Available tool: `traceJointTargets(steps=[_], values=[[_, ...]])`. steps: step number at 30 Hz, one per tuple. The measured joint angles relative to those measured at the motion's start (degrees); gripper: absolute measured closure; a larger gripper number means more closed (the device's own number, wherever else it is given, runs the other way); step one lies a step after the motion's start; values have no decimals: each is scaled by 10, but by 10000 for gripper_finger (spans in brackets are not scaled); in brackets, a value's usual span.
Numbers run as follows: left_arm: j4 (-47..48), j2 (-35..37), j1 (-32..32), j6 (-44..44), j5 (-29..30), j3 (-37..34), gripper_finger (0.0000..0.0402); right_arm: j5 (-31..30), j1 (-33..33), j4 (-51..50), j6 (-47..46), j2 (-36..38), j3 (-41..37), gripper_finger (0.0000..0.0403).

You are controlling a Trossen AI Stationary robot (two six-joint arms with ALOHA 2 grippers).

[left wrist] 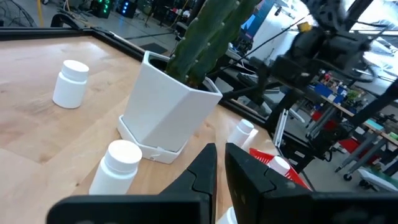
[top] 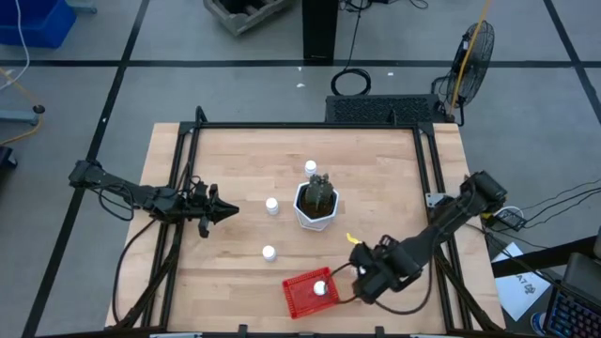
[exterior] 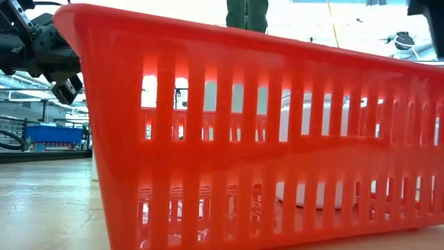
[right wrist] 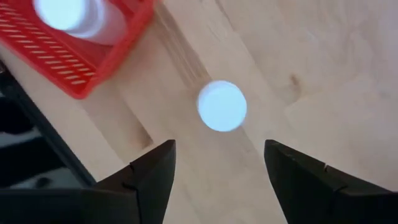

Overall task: Pick and place pill bottles into a basket
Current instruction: Put the white medicine bottle into the red bin

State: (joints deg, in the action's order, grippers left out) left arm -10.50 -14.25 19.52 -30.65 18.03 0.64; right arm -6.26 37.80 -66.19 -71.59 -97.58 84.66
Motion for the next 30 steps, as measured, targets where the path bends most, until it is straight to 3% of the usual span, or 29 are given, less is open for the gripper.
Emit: traceJointTargets(steps=[7, 22, 30], values=[[0, 0, 0, -3, 0, 0, 364, 15, -7, 145, -42, 82, -118, 166], [0, 0, 0, -3, 0, 0, 364, 19, -43, 223, -8, 81, -187, 96], [0, 0, 0, -3, 1, 0, 364, 24, -52, 241, 7, 78, -203, 91]])
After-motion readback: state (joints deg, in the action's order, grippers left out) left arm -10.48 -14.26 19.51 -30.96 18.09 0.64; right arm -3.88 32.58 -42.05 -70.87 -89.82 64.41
